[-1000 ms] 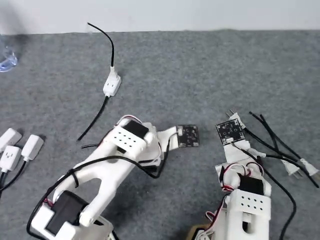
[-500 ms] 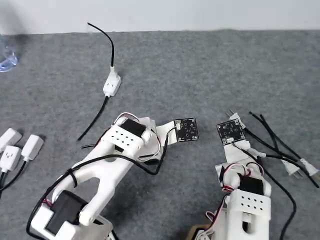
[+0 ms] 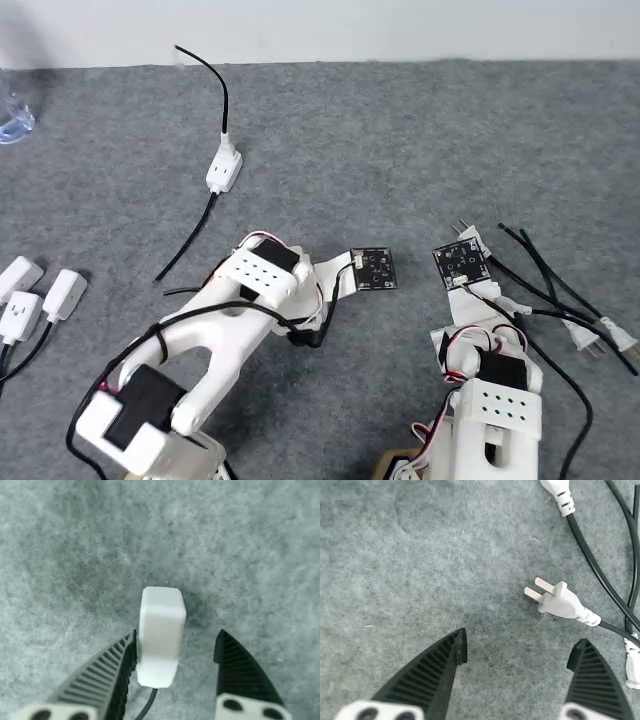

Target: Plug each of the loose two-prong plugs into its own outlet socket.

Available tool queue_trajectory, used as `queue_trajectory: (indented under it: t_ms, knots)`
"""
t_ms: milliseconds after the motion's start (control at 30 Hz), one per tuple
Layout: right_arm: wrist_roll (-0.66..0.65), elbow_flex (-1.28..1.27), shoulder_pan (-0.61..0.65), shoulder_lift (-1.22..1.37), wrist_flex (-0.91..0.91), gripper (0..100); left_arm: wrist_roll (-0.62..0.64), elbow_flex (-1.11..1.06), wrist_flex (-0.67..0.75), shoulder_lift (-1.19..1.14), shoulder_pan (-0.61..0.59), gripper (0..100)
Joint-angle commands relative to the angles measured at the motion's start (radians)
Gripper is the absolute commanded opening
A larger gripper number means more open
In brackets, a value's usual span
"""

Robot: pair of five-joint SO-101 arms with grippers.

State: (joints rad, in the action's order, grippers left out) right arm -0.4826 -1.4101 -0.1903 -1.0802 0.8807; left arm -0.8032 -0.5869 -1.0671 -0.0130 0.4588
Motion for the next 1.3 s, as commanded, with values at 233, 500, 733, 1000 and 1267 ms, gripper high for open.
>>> queue_trajectory:
  t_ms: [233,500,733,1000,1267]
  knots:
    - [0.008,0.061,-0.013,0.005,-0.021,31.3,0.081,-0.125,-0.028,0.181,0.126,24]
    - [0.008,0.051,-0.013,-0.002,-0.021,31.3,0.083,-0.197,-0.026,0.311,0.107,24]
    - [0.008,0.051,-0.013,-0.002,-0.015,31.3,-0.041,-0.174,-0.034,0.325,0.035,24]
    - [0.008,0.051,-0.013,-0.002,-0.018,31.3,-0.141,-0.205,-0.026,0.324,0.035,24]
    - [0.008,0.051,-0.013,-0.002,-0.019,31.3,-0.166,-0.202,0.051,0.18,0.034,24]
